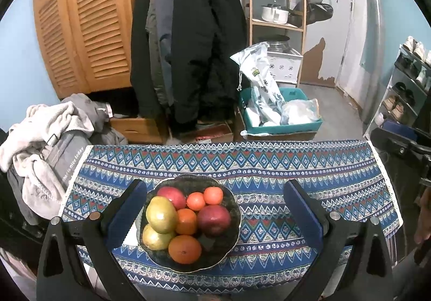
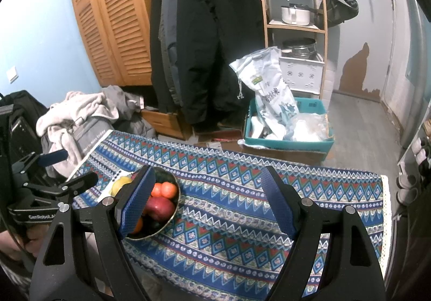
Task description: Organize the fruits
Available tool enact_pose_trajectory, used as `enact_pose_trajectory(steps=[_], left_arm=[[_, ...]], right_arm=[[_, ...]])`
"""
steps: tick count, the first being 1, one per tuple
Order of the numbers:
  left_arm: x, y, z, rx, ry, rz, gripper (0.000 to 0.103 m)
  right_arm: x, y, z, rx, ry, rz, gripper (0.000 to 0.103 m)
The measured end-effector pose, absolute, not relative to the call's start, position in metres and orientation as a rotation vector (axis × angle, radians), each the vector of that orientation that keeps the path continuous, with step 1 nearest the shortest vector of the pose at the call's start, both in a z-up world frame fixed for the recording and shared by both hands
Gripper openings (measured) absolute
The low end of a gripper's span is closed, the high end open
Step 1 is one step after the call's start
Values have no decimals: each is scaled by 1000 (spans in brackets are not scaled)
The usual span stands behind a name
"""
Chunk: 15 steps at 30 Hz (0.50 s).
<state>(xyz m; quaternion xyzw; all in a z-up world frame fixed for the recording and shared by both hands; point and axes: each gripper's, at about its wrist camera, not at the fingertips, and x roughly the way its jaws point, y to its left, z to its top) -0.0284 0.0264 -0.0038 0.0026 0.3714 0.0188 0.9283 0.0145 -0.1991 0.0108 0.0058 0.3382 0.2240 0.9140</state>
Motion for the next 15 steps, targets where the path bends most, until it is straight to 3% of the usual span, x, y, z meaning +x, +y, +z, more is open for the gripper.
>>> enact_pose_trajectory(steps=[15], left_arm=[[-29, 25, -4, 8, 760, 34, 102]], right_arm=[[15, -205, 12, 15, 693, 458, 80]])
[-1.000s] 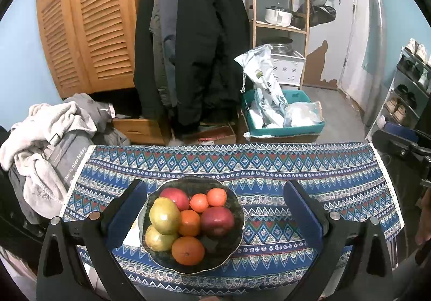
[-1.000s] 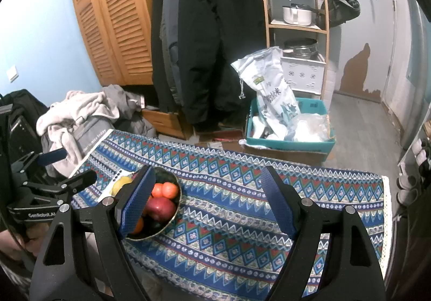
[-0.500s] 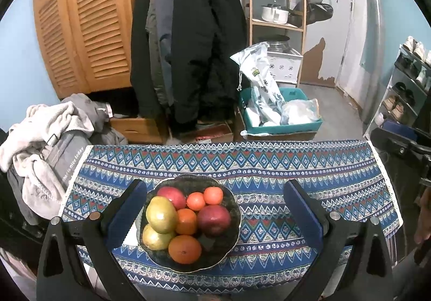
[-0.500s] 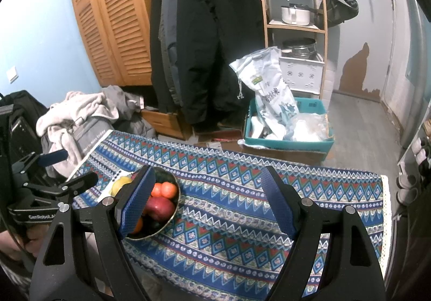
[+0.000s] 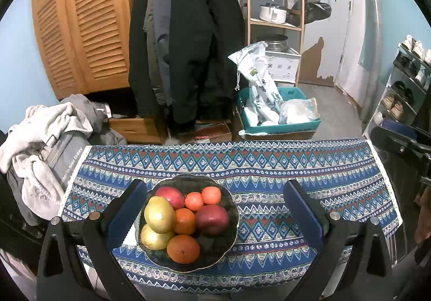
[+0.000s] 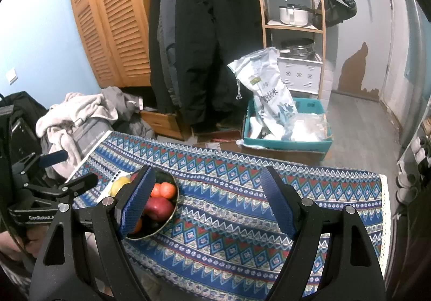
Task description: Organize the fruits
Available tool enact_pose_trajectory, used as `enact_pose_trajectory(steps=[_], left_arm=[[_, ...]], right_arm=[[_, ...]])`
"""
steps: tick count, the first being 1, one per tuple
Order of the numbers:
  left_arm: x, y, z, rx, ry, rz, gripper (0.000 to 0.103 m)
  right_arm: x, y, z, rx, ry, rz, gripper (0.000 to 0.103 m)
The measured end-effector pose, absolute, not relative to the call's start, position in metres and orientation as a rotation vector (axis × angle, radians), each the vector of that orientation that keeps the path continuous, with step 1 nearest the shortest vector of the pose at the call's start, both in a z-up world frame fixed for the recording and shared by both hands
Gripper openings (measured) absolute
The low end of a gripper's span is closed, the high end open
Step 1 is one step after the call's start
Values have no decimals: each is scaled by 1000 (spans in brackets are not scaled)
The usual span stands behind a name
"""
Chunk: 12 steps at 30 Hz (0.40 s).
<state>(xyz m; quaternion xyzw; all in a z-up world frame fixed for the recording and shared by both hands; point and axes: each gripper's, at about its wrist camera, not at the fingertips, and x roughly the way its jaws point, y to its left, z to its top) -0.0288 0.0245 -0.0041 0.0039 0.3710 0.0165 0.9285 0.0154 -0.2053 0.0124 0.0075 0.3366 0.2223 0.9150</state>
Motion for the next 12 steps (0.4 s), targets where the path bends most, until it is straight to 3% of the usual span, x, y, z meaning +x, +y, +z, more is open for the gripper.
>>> enact_pose_trajectory(steps=[12], left_arm=[[-27, 18, -6, 19, 768, 23, 102]], right_arm=[[16, -210, 12, 18, 694, 455, 80]])
